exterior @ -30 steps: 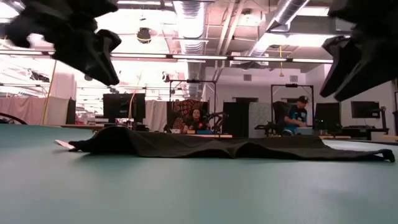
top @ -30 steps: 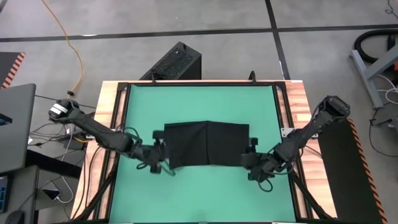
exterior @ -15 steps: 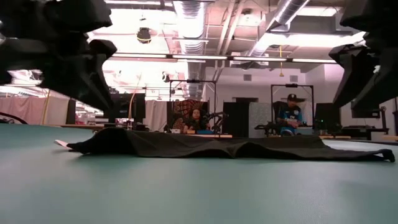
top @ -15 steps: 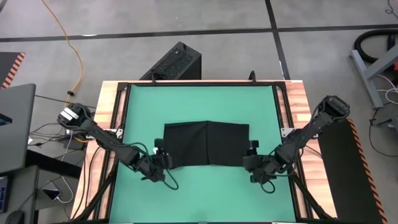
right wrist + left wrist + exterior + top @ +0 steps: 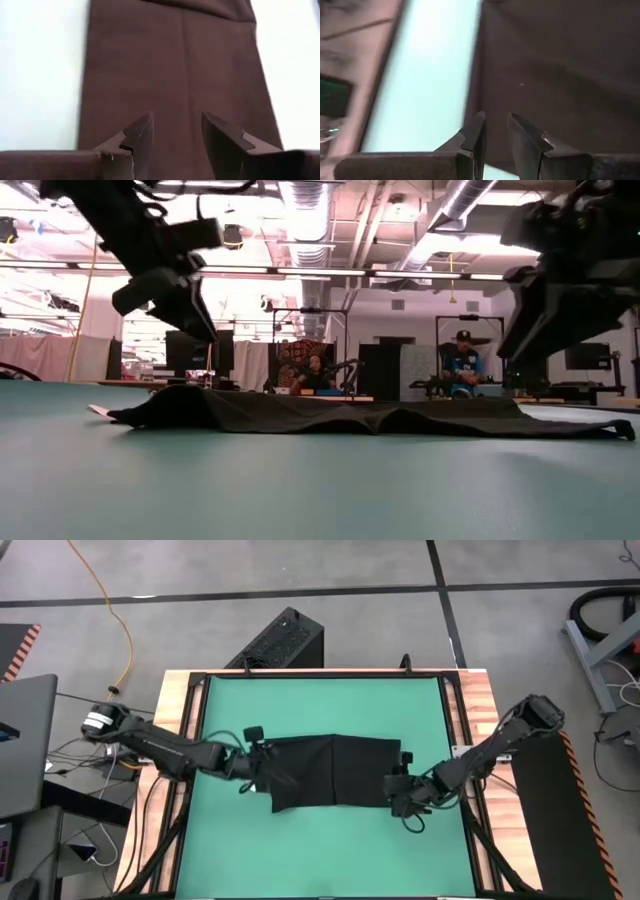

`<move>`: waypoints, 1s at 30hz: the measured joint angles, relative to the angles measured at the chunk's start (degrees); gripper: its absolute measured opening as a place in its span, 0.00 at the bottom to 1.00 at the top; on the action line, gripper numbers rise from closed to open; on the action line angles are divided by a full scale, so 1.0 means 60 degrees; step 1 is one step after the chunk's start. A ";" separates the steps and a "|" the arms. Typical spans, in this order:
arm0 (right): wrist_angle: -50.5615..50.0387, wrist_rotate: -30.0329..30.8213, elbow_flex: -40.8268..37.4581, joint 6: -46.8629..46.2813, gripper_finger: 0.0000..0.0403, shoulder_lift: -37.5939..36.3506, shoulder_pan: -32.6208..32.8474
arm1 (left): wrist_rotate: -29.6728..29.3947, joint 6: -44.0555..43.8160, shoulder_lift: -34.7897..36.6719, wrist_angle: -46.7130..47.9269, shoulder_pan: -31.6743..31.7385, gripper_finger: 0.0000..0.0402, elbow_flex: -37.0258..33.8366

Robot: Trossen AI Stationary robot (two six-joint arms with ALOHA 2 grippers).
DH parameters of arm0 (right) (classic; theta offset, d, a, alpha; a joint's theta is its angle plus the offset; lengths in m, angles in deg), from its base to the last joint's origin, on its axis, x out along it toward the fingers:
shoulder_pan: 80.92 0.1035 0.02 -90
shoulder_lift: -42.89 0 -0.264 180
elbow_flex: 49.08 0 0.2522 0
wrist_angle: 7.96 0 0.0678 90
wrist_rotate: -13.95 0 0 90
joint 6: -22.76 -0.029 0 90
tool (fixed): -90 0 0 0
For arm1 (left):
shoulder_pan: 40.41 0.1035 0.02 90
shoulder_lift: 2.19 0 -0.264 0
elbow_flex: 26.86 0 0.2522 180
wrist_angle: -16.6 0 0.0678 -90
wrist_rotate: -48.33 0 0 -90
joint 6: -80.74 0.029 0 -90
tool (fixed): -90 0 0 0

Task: Roll towel into tight, uniform cylinder
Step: Roll the black towel

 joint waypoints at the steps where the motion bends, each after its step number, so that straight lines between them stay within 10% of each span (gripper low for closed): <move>1: 0.0000 -0.0003 0.0000 0.0084 0.46 0.0000 -0.0106 | 0.0531 0.0276 0.0006 -0.0392 0.0321 0.18 -0.0129; 12: -0.0165 -0.0047 -0.0011 0.0216 0.46 0.0004 -0.0515 | 0.4287 -0.0233 0.0502 -0.1222 0.1204 0.15 -0.0938; 21: 0.0216 -0.0058 -0.0322 0.0148 0.46 0.0004 -0.0518 | 0.0205 -0.2438 0.0656 -0.0247 0.0214 0.04 -0.1466; 30: 0.0800 -0.0084 -0.1084 0.0124 0.46 0.0004 -0.0518 | 0.1182 -0.3304 0.0652 -0.0506 0.1488 0.07 -0.1718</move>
